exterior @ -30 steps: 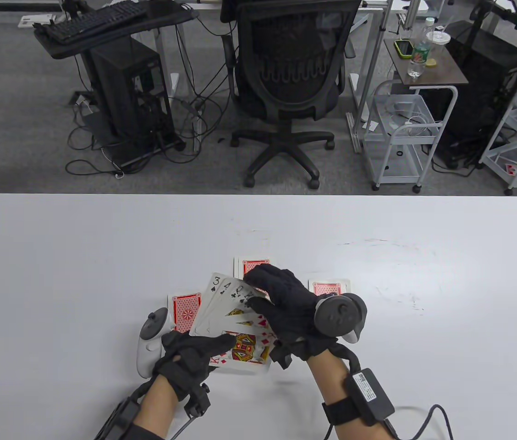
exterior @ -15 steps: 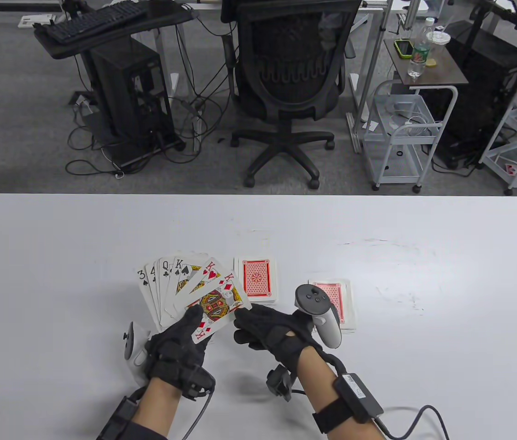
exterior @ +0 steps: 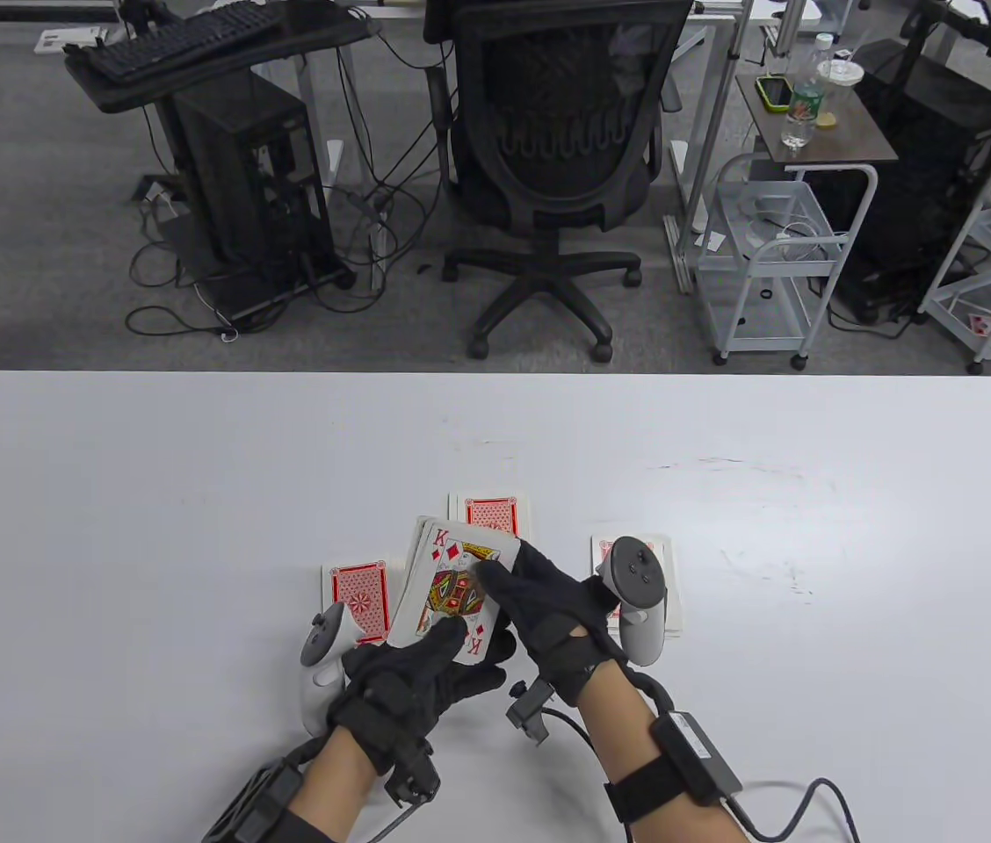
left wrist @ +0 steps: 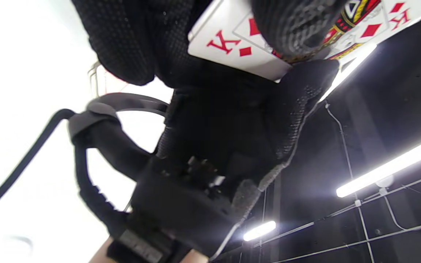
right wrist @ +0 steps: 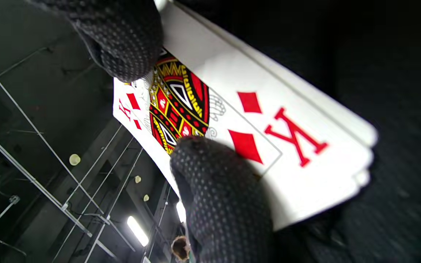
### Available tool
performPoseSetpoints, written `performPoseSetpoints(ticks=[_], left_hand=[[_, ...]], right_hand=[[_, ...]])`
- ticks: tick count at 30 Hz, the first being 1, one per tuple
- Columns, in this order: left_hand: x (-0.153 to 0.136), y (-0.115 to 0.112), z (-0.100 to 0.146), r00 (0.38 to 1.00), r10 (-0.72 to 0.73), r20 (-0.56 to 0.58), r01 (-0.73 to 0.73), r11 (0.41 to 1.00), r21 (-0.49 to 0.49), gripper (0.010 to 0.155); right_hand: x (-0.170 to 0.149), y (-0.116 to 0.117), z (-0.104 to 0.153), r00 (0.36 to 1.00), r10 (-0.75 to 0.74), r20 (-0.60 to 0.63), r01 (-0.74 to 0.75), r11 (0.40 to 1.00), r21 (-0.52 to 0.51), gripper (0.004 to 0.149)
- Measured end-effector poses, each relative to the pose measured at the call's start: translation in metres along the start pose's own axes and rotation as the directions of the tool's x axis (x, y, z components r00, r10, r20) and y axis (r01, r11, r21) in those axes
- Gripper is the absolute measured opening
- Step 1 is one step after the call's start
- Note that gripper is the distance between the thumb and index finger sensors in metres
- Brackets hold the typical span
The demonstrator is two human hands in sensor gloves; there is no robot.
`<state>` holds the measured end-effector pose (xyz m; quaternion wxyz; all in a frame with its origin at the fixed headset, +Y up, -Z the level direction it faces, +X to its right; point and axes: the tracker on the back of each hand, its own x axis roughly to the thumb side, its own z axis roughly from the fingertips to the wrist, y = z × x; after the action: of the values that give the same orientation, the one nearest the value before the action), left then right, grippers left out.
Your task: Four-player card dealing with fan arrangement
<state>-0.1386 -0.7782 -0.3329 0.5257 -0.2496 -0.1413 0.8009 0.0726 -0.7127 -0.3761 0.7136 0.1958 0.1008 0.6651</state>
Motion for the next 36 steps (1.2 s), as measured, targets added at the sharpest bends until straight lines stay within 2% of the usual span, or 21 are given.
performPoseSetpoints(ticks=[2, 4, 7, 9, 11, 13, 16, 18, 20, 21, 22, 23, 25, 27, 30, 32, 33, 36], left_hand=[[0.000, 0.005, 0.001, 0.999, -0.039, -0.025, 0.040, 0.999, 0.035, 0.051], [0.001, 0.012, 0.003, 0.993, -0.102, -0.056, 0.107, 0.990, 0.092, 0.049], [0.007, 0.025, 0.007, 0.969, -0.227, -0.095, 0.241, 0.955, 0.173, 0.058], [0.015, 0.028, 0.010, 0.927, -0.355, -0.117, 0.372, 0.906, 0.203, 0.061], [0.025, 0.026, 0.012, 0.847, -0.515, -0.134, 0.532, 0.818, 0.220, 0.065], [0.028, 0.020, 0.010, 0.813, -0.572, -0.108, 0.580, 0.780, 0.235, 0.067], [0.026, 0.014, 0.011, 0.823, -0.563, -0.078, 0.559, 0.777, 0.290, 0.046], [0.027, 0.015, 0.014, 0.818, -0.571, -0.070, 0.562, 0.766, 0.314, 0.044], [0.026, 0.015, 0.014, 0.809, -0.582, -0.085, 0.576, 0.755, 0.315, 0.044], [0.022, 0.016, 0.012, 0.799, -0.590, -0.114, 0.593, 0.746, 0.303, 0.046], [0.017, 0.017, 0.010, 0.795, -0.587, -0.155, 0.605, 0.747, 0.277, 0.053], [0.012, 0.017, 0.007, 0.794, -0.577, -0.191, 0.608, 0.755, 0.244, 0.062], [0.003, 0.018, 0.004, 0.800, -0.558, -0.221, 0.599, 0.764, 0.239, 0.059], [0.006, 0.016, 0.005, 0.804, -0.560, -0.200, 0.594, 0.762, 0.257, 0.050], [0.009, 0.014, 0.007, 0.820, -0.546, -0.170, 0.571, 0.770, 0.285, 0.055], [0.002, 0.018, 0.003, 0.837, -0.505, -0.211, 0.545, 0.802, 0.243, 0.065], [-0.001, 0.020, 0.003, 0.837, -0.492, -0.238, 0.542, 0.806, 0.238, 0.064], [0.004, 0.016, 0.004, 0.849, -0.496, -0.182, 0.528, 0.808, 0.261, 0.062]], right_hand=[[0.006, -0.005, 0.003, 0.998, 0.066, -0.012, -0.067, 0.996, -0.058, 0.045], [0.010, -0.009, 0.006, 0.995, 0.094, -0.018, -0.094, 0.994, -0.055, 0.044], [0.015, -0.020, 0.013, 0.979, 0.203, -0.016, -0.203, 0.976, -0.081, 0.044], [0.012, -0.024, 0.018, 0.953, 0.302, -0.034, -0.303, 0.950, -0.073, 0.043], [0.000, -0.023, 0.025, 0.918, 0.392, -0.067, -0.396, 0.916, -0.059, 0.043], [-0.015, -0.019, 0.029, 0.910, 0.406, -0.084, -0.412, 0.908, -0.072, 0.042], [-0.029, -0.008, 0.032, 0.940, 0.329, -0.093, -0.335, 0.941, -0.059, 0.041], [-0.027, -0.007, 0.031, 0.952, 0.298, -0.072, -0.303, 0.951, -0.064, 0.041], [-0.028, -0.006, 0.033, 0.940, 0.323, -0.110, -0.329, 0.943, -0.041, 0.045], [-0.031, -0.006, 0.033, 0.924, 0.353, -0.146, -0.362, 0.931, -0.038, 0.055], [-0.036, -0.007, 0.033, 0.909, 0.371, -0.190, -0.379, 0.925, -0.007, 0.064], [-0.041, -0.007, 0.032, 0.900, 0.365, -0.238, -0.366, 0.930, 0.039, 0.066], [-0.051, -0.004, 0.032, 0.924, 0.277, -0.262, -0.273, 0.961, 0.052, 0.058], [-0.047, -0.001, 0.034, 0.928, 0.246, -0.280, -0.263, 0.964, -0.026, 0.048], [-0.038, 0.002, 0.035, 0.905, 0.311, -0.291, -0.327, 0.945, -0.004, 0.051], [-0.044, 0.003, 0.035, 0.876, 0.334, -0.346, -0.346, 0.938, 0.029, 0.056], [-0.048, 0.004, 0.036, 0.865, 0.346, -0.363, -0.349, 0.935, 0.059, 0.055], [-0.042, 0.005, 0.038, 0.895, 0.303, -0.328, -0.322, 0.947, -0.003, 0.053]])
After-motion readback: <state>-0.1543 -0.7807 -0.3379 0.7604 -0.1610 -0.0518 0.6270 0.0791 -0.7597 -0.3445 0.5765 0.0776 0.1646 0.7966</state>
